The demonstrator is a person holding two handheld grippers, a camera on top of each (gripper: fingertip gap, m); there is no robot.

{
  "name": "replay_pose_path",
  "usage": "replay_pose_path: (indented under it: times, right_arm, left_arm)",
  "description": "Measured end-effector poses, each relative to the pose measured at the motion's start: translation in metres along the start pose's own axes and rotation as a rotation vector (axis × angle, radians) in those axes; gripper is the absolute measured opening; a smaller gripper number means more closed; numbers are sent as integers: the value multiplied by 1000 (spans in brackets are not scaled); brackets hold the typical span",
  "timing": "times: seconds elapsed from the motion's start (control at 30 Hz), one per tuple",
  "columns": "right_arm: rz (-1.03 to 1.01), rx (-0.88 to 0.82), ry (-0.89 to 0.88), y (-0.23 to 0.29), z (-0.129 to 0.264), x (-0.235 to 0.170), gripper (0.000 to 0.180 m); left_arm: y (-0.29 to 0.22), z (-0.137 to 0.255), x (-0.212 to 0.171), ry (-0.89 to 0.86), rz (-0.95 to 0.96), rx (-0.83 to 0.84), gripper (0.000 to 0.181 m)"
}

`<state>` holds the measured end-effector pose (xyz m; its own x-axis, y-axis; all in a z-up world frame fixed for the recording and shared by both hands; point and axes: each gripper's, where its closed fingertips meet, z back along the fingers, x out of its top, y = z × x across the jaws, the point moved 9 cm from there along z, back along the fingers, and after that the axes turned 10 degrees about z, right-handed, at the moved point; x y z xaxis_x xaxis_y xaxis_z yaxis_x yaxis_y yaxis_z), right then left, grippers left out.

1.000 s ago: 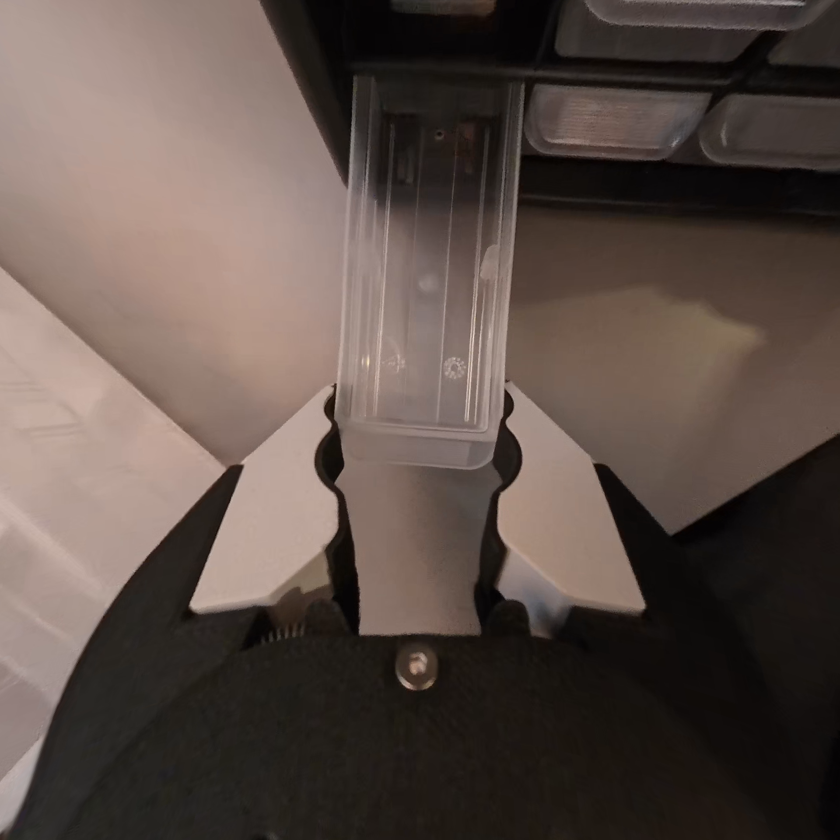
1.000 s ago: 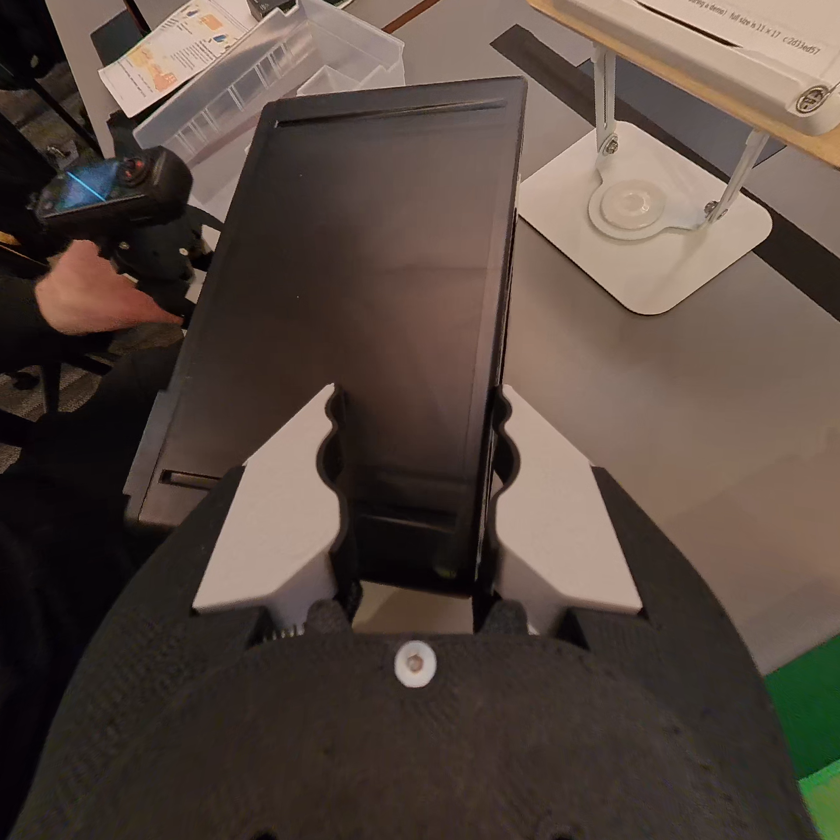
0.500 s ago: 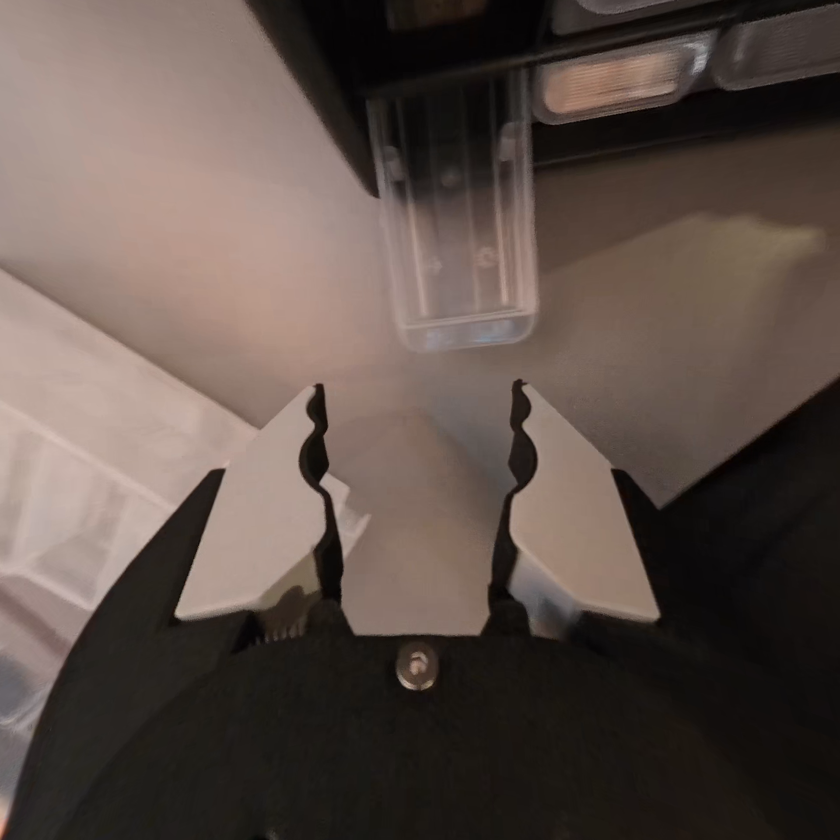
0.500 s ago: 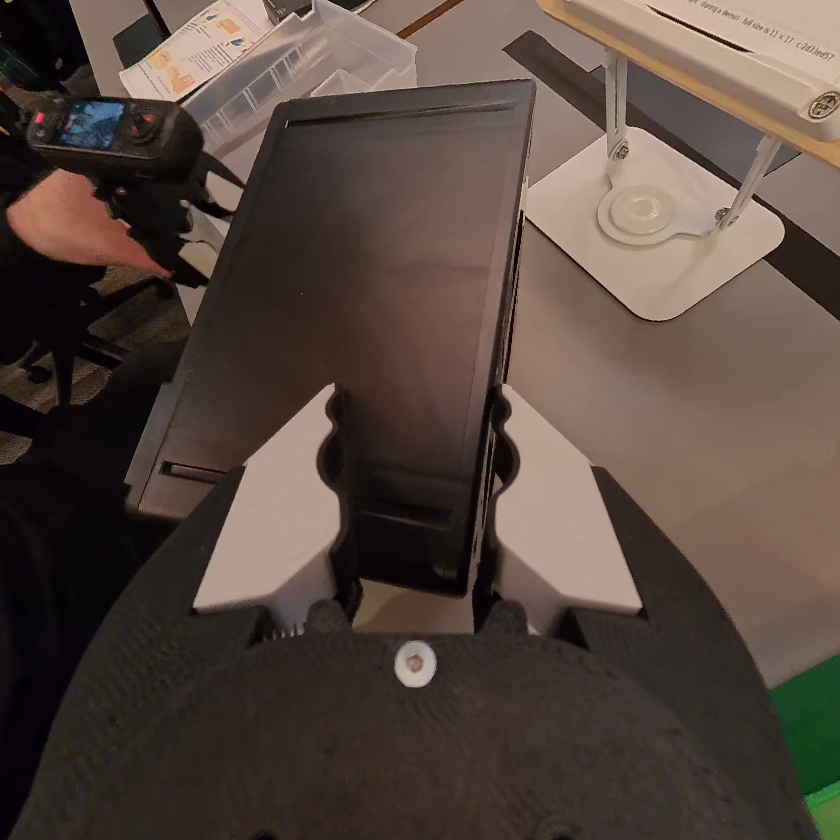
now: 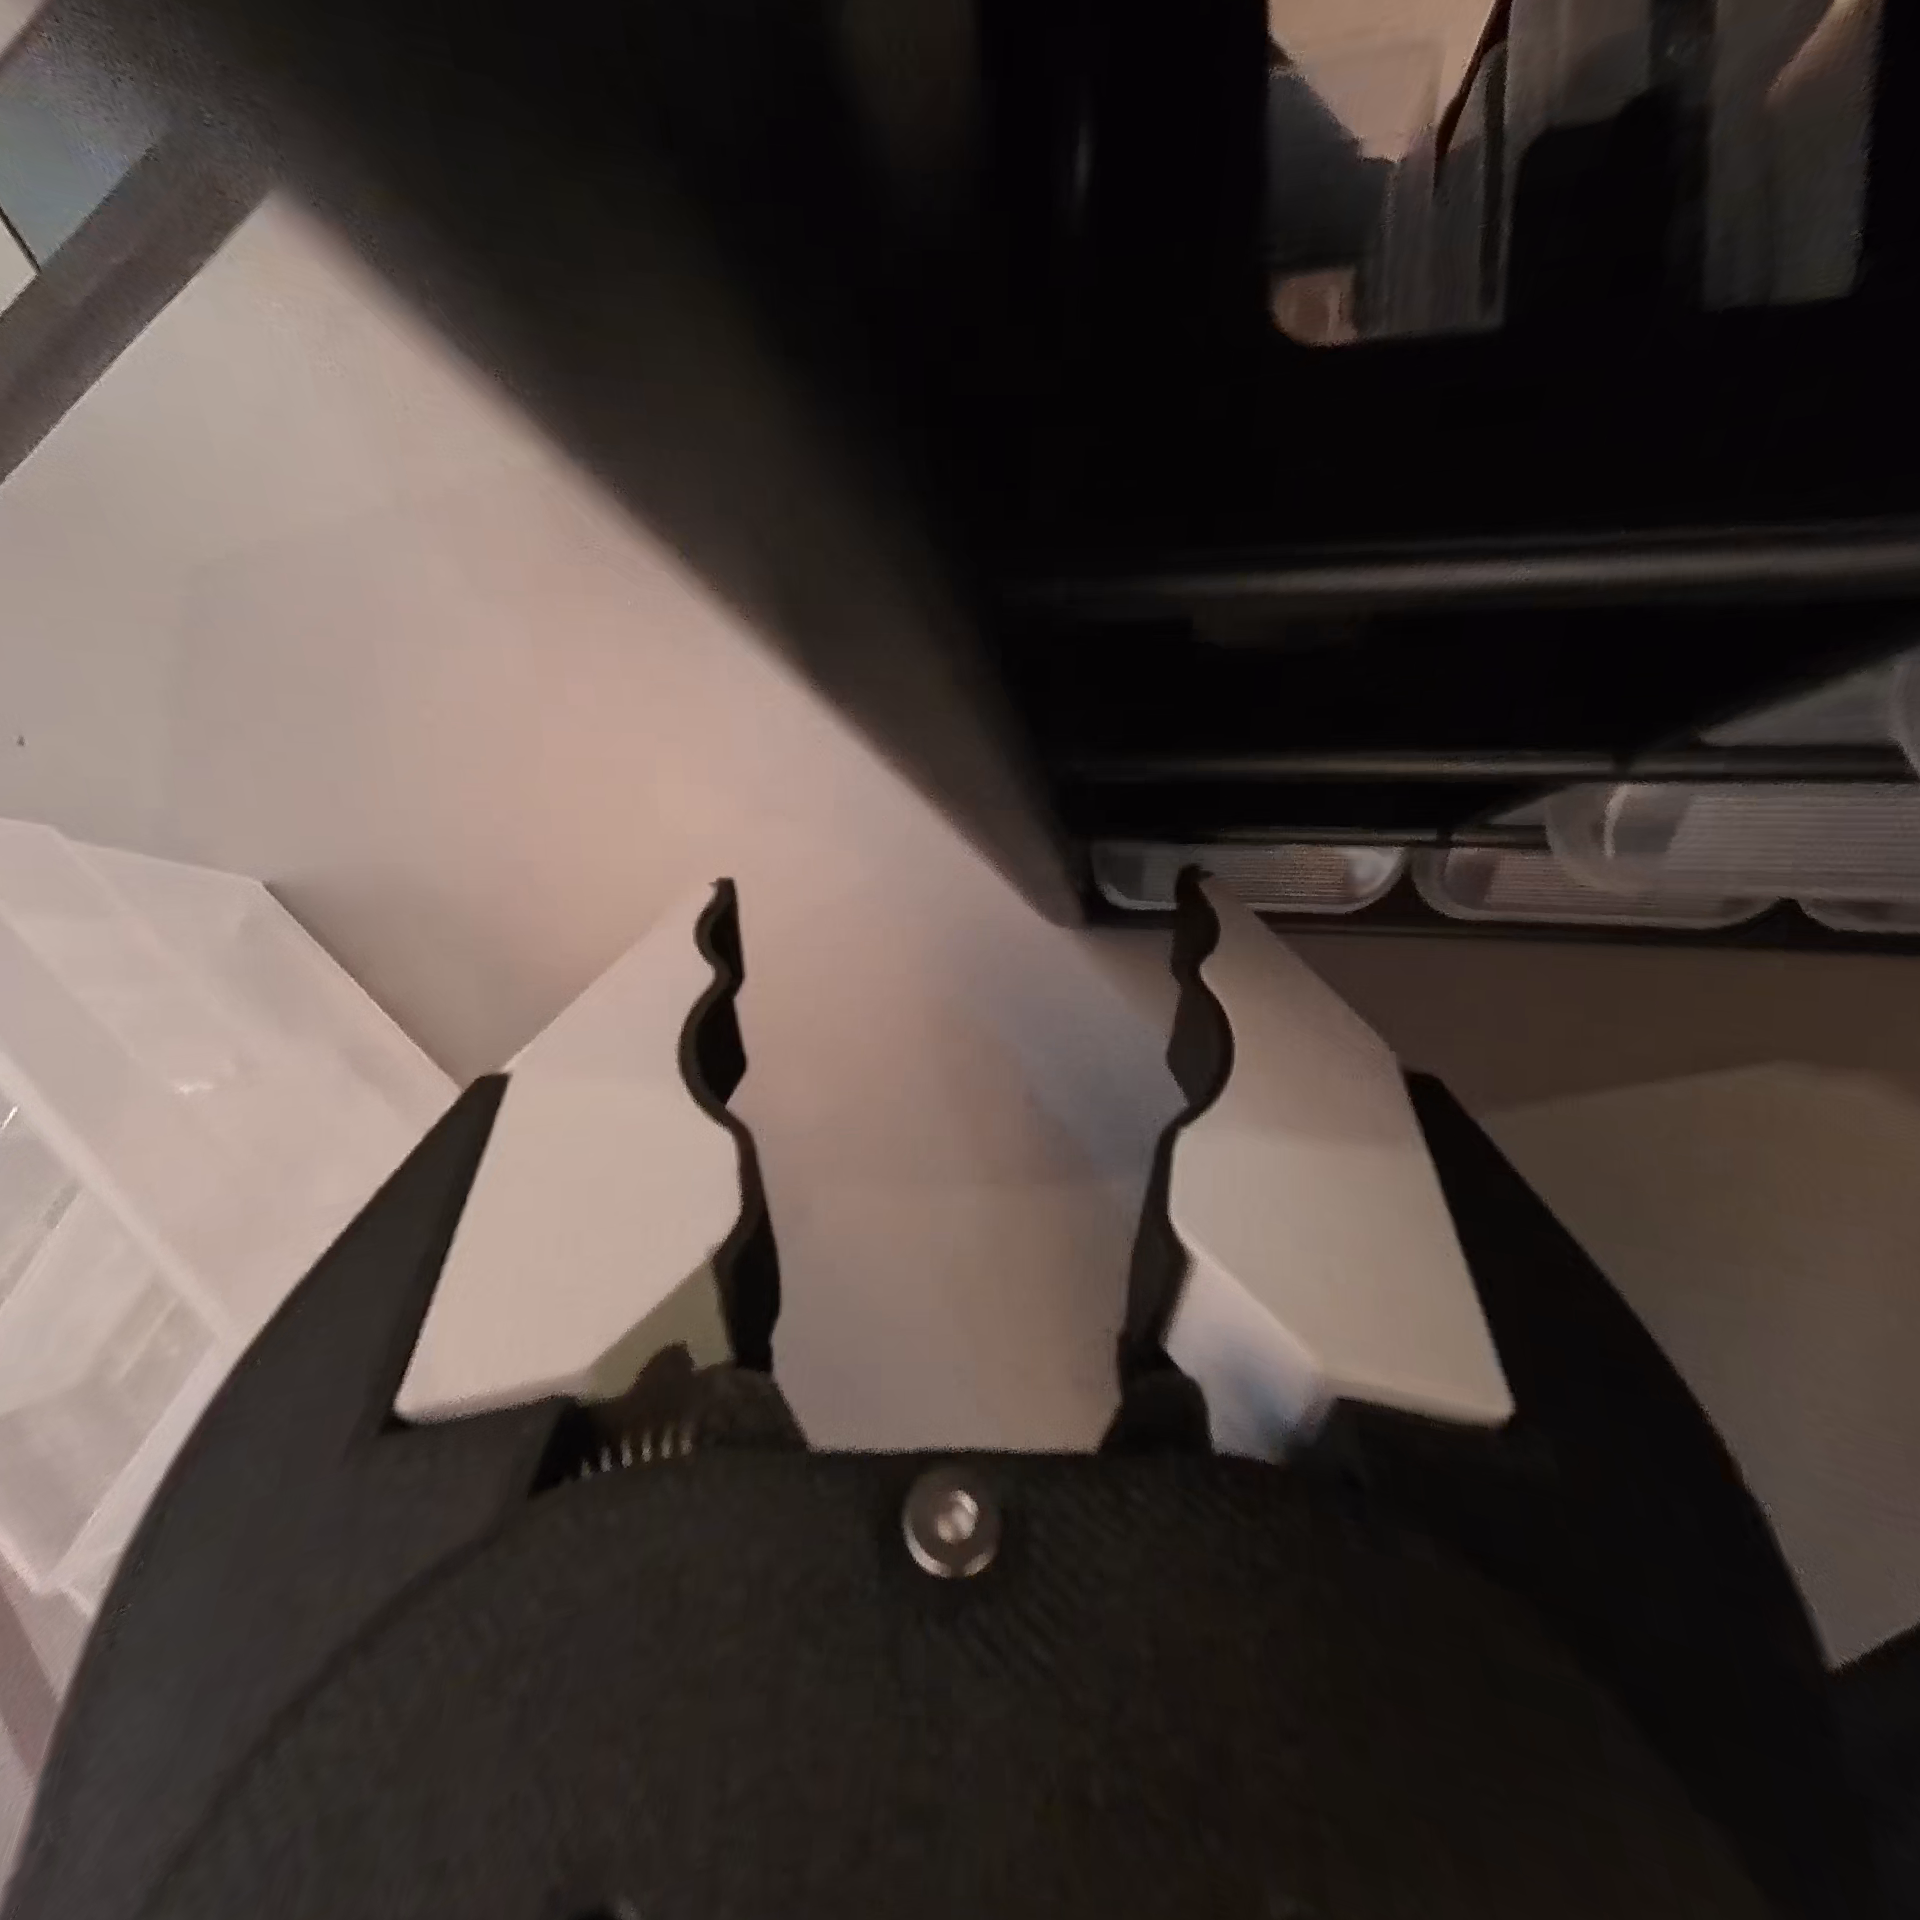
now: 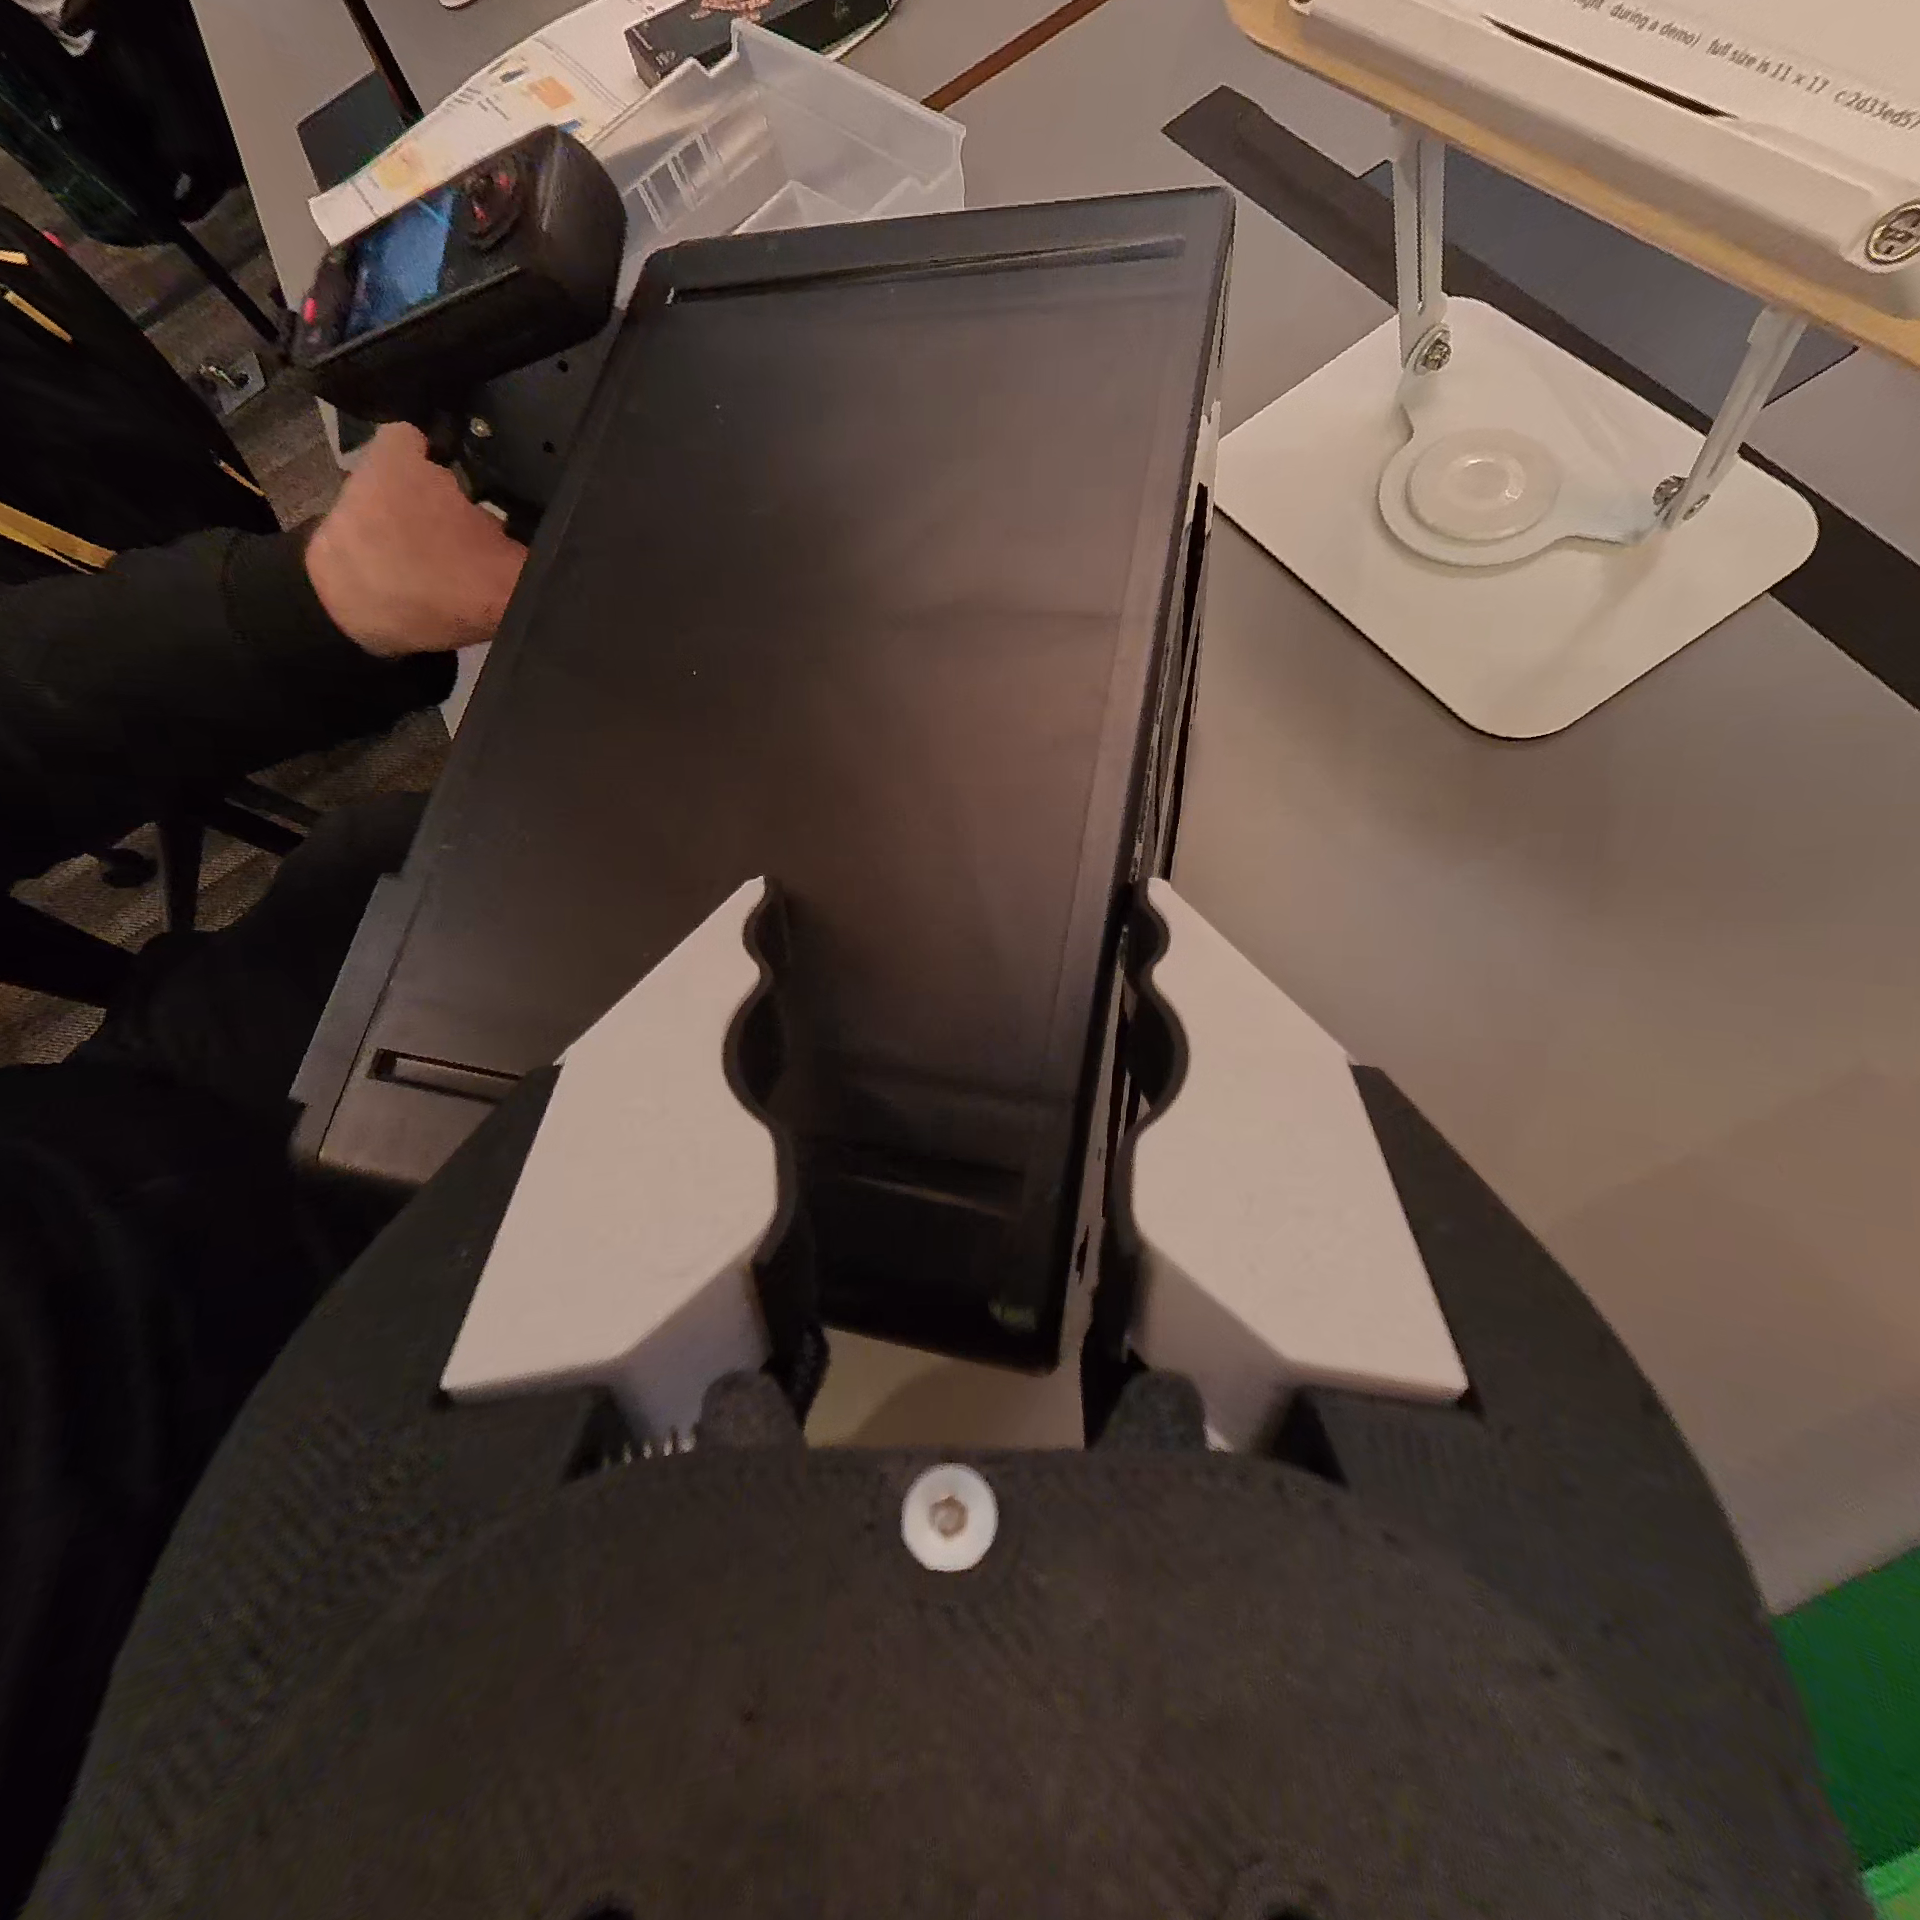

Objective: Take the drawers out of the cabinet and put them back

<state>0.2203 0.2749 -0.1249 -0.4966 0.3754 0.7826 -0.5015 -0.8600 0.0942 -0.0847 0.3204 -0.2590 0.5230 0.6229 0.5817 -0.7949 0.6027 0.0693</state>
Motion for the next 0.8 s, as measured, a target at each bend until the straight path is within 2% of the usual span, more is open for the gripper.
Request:
replay_pose_path:
  times: [0.1,0.17,0.3,0.37,0.5,0.6,0.67,0.8]
  right_arm:
    - [-1,0,-2,0,0,0,65]
    - [-1,5,-4,0,0,0,65]
    - [-6,21,-14,-2,0,-1,65]
    - [-11,29,-17,-3,0,-2,65]
    - [-11,24,-12,-2,0,-1,65]
    - [-14,20,-11,-2,-1,-1,64]
    - [-18,20,-10,-2,-1,-1,64]
    - [-26,30,-19,-3,-2,-1,65]
  left_arm:
    - [9,23,-7,-5,-46,26,83]
    - [30,52,-12,-20,-87,100,69]
    - [105,94,-41,86,-61,241,47]
    - [138,93,-62,178,-16,211,45]
    - [172,65,-92,310,-78,213,41]
    - [178,39,-106,403,-120,193,27]
    - [175,28,-113,456,-113,144,9]
    - [163,39,-110,456,-102,109,3]
